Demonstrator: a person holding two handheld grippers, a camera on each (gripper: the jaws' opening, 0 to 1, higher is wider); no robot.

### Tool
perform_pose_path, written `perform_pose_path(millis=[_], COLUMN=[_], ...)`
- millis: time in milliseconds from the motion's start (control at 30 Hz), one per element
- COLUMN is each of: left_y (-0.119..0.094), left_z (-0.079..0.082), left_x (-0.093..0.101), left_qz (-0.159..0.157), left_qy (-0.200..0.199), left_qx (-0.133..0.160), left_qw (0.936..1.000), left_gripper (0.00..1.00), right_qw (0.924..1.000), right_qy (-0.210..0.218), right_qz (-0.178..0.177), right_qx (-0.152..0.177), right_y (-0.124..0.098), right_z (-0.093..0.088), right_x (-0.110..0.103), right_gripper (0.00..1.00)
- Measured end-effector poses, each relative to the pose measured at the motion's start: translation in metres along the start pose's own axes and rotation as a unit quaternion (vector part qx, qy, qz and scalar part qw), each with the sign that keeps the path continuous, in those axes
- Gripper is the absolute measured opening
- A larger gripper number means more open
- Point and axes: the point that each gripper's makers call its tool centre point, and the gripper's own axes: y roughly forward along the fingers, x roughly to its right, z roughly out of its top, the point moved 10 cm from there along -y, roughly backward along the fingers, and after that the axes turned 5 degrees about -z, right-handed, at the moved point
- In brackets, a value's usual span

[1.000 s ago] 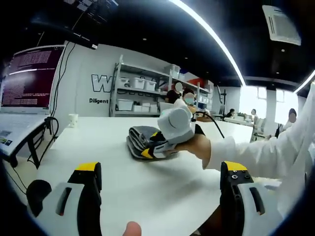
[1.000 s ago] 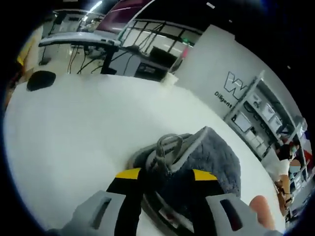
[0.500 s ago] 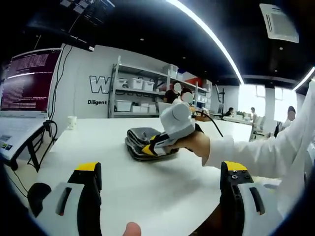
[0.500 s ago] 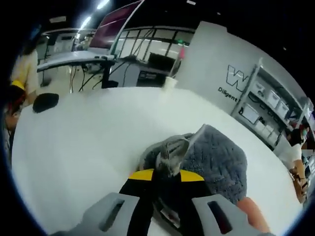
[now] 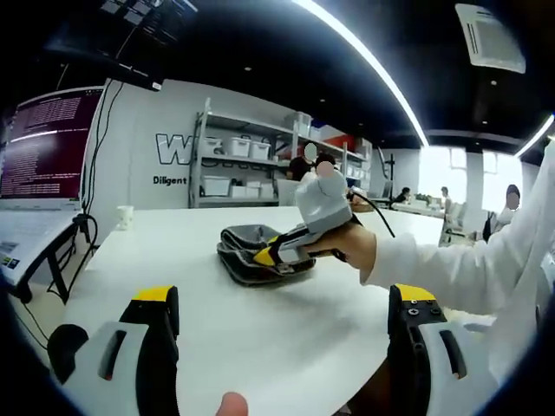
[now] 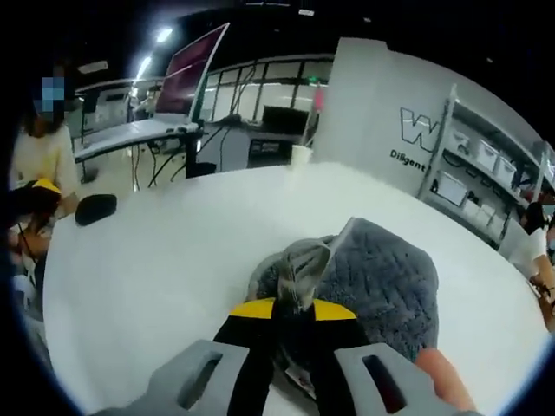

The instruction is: Open the folded towel by lifting each exposed corner and separating the folded layers until the towel lies flat within the target outline without major curled edges

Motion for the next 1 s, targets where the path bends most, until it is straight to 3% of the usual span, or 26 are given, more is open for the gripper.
perform_pose_path(millis=[667, 1000], left_y=[-0.002, 0.003], left_z=[0.002, 0.001], left_x=[0.003, 0.007], left_qz=[0.007, 0.006], left_qy=[0.005, 0.005], left_qx=[-0.003, -0.004], left_qw=[1.0, 1.0], left_gripper=[1.0, 1.0], right_qw=[0.9996, 0.9989], right_qy=[-0.016, 0.036], right_qz=[0.023, 0.029], right_qx=[-0.004, 0.006], right_y=[-0.002, -0.013], right_z=[-0.007, -0.005], right_x=[-0.001, 0.011], right_gripper=[0.11, 0.03])
